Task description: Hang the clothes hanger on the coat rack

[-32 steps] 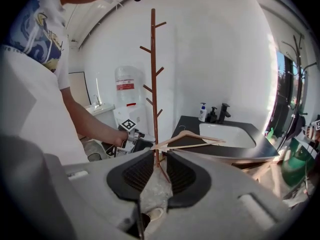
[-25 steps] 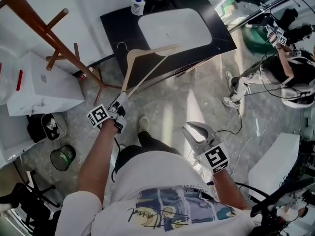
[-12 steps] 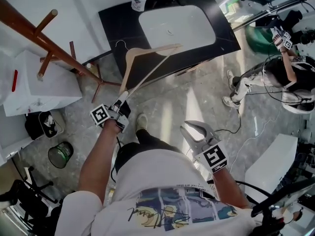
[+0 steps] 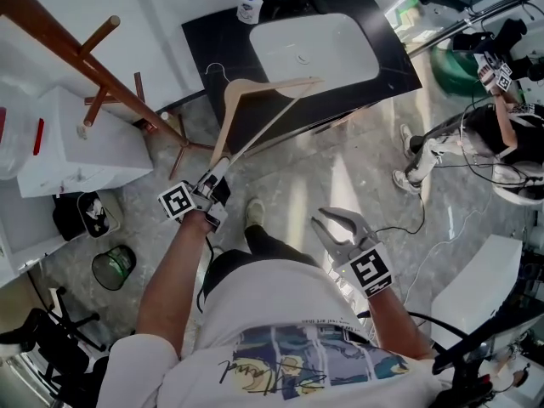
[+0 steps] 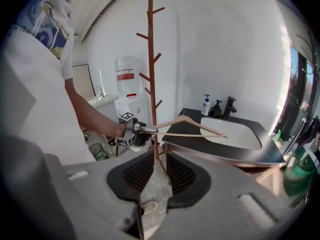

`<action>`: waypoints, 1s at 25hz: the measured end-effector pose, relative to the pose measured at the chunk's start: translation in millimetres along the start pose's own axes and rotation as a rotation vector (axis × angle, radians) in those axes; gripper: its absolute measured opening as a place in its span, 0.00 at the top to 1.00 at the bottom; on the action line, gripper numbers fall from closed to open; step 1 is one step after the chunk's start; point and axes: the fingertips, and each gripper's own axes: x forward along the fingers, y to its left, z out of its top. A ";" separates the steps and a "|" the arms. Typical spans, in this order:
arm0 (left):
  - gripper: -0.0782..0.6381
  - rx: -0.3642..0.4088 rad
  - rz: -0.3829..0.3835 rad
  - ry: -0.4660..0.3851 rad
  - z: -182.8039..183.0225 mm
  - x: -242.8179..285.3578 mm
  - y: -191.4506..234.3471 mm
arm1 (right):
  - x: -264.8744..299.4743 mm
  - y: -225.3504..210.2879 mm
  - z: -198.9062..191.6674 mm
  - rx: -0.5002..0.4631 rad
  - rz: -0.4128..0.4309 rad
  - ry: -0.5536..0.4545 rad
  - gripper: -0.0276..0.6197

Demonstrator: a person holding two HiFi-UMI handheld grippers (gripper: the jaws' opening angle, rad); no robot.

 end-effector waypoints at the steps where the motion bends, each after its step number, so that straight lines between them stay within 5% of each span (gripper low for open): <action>1: 0.84 0.015 0.000 0.011 0.5 -1.9 -5.3 | 0.7 2.6 1.1 0.000 0.002 -0.004 0.83; 6: 0.84 0.066 -0.012 0.072 -3.3 -12.8 -45.8 | 4.1 17.6 8.6 0.001 0.009 -0.037 0.83; 11: 0.84 0.286 -0.031 0.151 -1.0 -35.3 -96.0 | 9.9 37.8 18.2 -0.003 0.017 -0.070 0.83; 16: 0.84 0.393 -0.037 0.205 -11.1 -65.4 -150.7 | 10.1 66.0 21.5 -0.005 0.020 -0.088 0.83; 25: 0.84 0.567 -0.073 0.207 -13.2 -136.0 -235.2 | 4.2 124.9 17.9 -0.020 0.004 -0.105 0.83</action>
